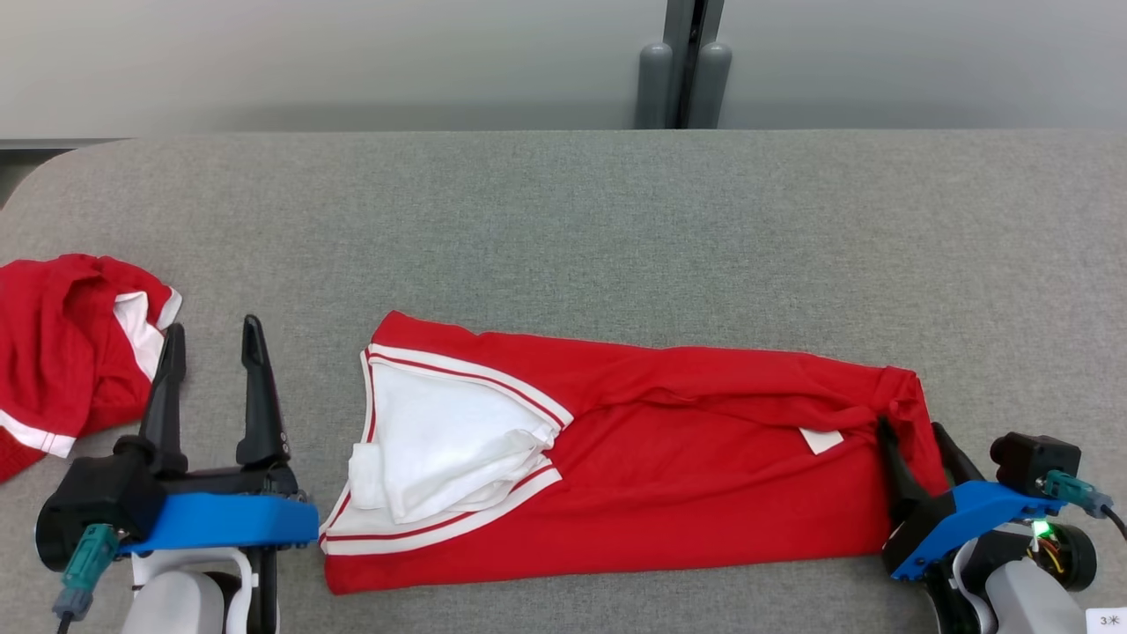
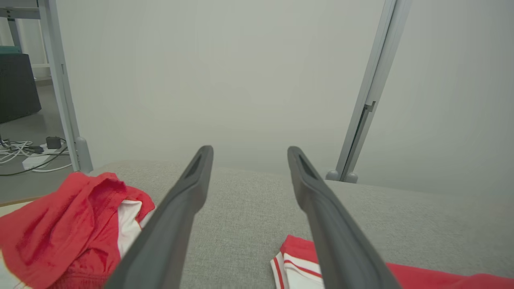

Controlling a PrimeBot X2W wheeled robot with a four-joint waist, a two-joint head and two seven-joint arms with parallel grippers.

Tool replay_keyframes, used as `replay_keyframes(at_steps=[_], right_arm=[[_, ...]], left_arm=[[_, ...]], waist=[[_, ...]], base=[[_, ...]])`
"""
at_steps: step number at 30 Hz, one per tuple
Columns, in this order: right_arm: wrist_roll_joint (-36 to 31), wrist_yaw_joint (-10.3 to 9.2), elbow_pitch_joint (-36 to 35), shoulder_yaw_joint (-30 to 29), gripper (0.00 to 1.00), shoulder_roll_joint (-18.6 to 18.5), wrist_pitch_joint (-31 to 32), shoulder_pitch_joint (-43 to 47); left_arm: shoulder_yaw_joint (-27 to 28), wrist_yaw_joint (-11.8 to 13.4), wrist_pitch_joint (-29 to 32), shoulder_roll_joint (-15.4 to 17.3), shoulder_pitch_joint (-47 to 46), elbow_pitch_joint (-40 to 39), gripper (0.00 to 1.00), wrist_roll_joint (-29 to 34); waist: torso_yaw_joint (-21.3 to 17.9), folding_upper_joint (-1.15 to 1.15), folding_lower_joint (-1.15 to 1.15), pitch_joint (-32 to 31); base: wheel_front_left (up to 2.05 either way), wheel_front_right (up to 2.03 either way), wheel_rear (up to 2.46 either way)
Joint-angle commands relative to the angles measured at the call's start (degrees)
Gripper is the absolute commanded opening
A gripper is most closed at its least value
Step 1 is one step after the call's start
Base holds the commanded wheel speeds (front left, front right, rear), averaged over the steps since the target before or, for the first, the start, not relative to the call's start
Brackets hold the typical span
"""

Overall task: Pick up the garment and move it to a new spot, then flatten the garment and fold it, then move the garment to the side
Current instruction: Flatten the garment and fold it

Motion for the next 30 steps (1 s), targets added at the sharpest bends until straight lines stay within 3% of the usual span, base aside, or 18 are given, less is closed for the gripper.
replay_keyframes(at_steps=[1,2,3,4,5,10,21,26,30], right_arm=[[0.7,0.01,0.8,0.9,1.0,0.5,0.3,0.8],[1.3,0.01,1.1,1.5,1.0,0.7,0.5,1.2],[1.9,0.01,1.2,2.0,0.85,0.7,0.7,1.6],[2.3,0.01,1.3,2.5,0.28,0.7,0.6,1.9],[2.8,0.02,0.9,2.9,0.0,0.8,0.4,2.1],[4.8,-0.03,0.0,2.3,0.0,-1.5,-0.9,1.1],[4.4,0.0,-0.7,-6.1,0.0,-9.7,-2.3,-2.9],[1.4,0.0,-3.2,-6.0,0.0,-9.4,-1.8,-2.7],[0.6,0.01,-7.2,-4.9,0.0,-5.6,-1.4,-1.4]], left_arm=[[1.2,-0.8,-0.2,-0.8,0.8,0.5,1.0,1.5],[1.9,-1.3,-0.2,-1.4,0.9,0.6,1.0,2.3],[2.6,-1.7,-0.2,-1.7,1.0,0.8,1.0,3.2],[3.1,-2.1,-0.2,-2.1,1.1,1.0,1.0,4.1],[3.7,-2.4,-0.2,-2.6,1.2,1.0,1.0,4.6],[6.2,-3.6,-0.2,-4.0,1.9,1.7,1.0,6.8],[7.7,-4.6,-0.2,-4.9,2.1,2.0,1.0,9.8],[7.7,-4.9,-0.2,-5.3,2.4,1.9,1.0,10.2],[7.8,-4.9,-0.2,-5.5,2.5,1.8,1.0,10.1]], waist=[[0.1,0.0,0.0,-0.1],[0.1,0.0,0.0,-0.1],[0.2,0.0,0.0,-0.1],[0.2,0.0,0.0,-0.1],[0.2,0.0,0.0,-0.1],[-0.2,0.0,0.0,-0.3],[-0.5,0.0,0.0,-1.1],[-0.6,0.0,0.0,-1.3],[-0.7,0.0,0.0,-1.3]], base=[[0.0,0.0,0.0],[0.0,0.0,0.0],[0.0,0.0,0.0],[0.0,0.0,0.0],[0.0,0.0,0.0],[0.0,0.0,0.0],[0.0,0.0,0.0],[0.0,0.0,0.0],[0.0,0.0,0.0]])
